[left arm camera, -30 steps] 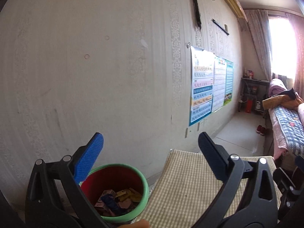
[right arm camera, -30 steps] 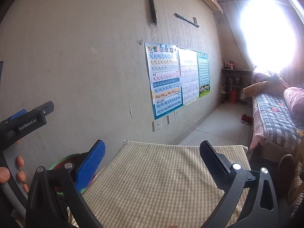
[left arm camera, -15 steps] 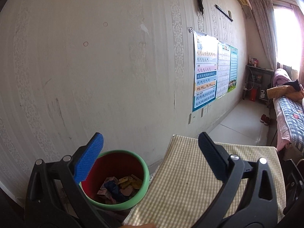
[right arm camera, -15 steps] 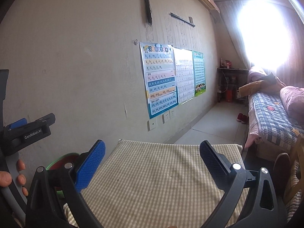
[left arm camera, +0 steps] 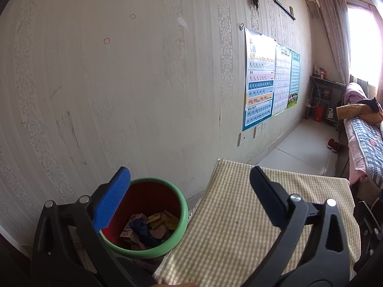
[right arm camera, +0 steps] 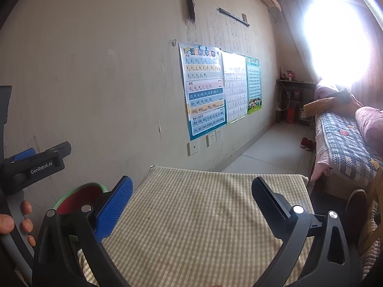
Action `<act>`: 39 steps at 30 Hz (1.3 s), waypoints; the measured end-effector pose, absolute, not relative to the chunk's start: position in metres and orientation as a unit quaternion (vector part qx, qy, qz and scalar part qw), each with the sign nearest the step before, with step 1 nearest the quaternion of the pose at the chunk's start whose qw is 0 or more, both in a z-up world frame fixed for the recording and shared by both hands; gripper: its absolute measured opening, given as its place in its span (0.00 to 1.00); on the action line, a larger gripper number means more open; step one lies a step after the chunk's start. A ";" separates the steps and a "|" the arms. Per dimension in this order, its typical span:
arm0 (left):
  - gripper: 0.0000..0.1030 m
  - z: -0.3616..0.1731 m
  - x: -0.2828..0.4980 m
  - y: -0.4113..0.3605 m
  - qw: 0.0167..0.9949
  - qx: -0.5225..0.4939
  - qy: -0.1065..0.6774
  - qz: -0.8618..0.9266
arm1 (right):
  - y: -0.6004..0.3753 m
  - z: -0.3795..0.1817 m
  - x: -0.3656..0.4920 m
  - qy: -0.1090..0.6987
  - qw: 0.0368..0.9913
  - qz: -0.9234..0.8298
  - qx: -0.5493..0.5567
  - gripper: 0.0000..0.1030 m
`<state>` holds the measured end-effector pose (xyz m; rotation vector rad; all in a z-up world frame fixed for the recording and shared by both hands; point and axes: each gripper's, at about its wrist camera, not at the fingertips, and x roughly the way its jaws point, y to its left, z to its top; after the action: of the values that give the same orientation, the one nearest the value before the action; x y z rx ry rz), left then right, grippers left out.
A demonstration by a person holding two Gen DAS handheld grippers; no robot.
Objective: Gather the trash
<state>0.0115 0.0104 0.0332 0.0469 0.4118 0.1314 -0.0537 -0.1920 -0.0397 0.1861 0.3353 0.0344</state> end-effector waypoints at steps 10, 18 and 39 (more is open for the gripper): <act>0.95 0.031 0.014 0.009 0.976 0.026 0.209 0.062 | -0.192 -0.045 -0.051 0.176 0.980 0.019 0.094 0.94; 0.95 0.030 0.017 0.008 0.975 0.028 0.212 0.058 | -0.192 -0.048 -0.048 0.183 0.979 0.018 0.092 0.94; 0.95 0.000 0.025 0.007 0.967 0.035 0.252 0.033 | -0.228 -0.112 -0.016 0.293 0.948 -0.029 0.119 0.93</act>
<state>0.0253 0.0071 -0.0005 0.0710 0.5087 0.0676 -0.0162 -0.2283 -0.1121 0.2417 0.5959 -0.0587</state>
